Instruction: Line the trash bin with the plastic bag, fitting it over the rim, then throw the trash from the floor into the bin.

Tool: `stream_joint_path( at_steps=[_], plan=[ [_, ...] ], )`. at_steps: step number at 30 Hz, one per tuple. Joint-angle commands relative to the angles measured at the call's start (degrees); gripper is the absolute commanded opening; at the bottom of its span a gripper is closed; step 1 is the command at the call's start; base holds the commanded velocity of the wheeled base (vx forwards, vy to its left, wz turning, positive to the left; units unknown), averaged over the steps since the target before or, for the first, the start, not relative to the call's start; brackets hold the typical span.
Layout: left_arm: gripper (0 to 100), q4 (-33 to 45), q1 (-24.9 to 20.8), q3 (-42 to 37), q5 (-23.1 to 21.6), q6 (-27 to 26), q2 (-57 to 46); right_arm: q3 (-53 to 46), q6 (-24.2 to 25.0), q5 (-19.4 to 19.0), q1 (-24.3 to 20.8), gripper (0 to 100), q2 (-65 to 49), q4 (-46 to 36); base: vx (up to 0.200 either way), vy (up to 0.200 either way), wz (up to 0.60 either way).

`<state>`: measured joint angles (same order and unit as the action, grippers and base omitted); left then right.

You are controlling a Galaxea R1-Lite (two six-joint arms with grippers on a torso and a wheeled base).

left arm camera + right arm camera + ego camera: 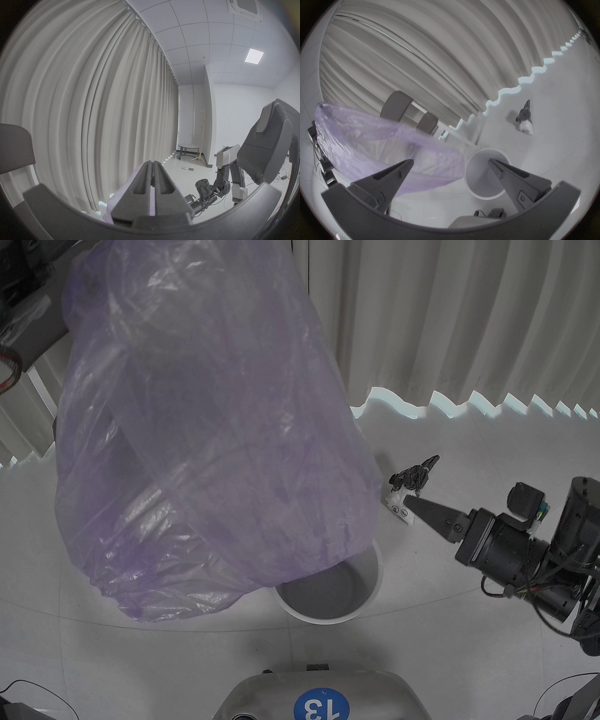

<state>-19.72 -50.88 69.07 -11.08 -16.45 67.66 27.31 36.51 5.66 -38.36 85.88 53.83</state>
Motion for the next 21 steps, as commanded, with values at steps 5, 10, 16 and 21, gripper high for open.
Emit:
stream_joint_path(
  at_steps=[5, 10, 16, 21],
  plan=[
    [0, -0.5, -0.4, 0.3, -0.2, -0.1, 0.6, -1.6, 2.5, -4.7, -2.3, 100, 3.6, 0.4, 0.000, 0.000, 0.00],
    [0, -1.2, -0.6, 0.9, -0.7, -0.1, 0.9, -1.7, 3.6, -5.0, -2.3, 100, 5.5, 0.6, 0.000, 0.000, 0.00],
    [0, -1.3, -0.7, 2.0, -0.8, -0.2, 1.4, -1.5, 3.7, -5.7, -2.3, 100, 8.7, 0.7, 0.000, 0.000, 0.00],
    [0, -1.3, -0.7, 2.5, -0.8, -0.2, 1.6, -0.5, 4.1, -5.7, -2.2, 100, 12.6, 2.3, 0.000, 0.000, 0.00]
  ],
)
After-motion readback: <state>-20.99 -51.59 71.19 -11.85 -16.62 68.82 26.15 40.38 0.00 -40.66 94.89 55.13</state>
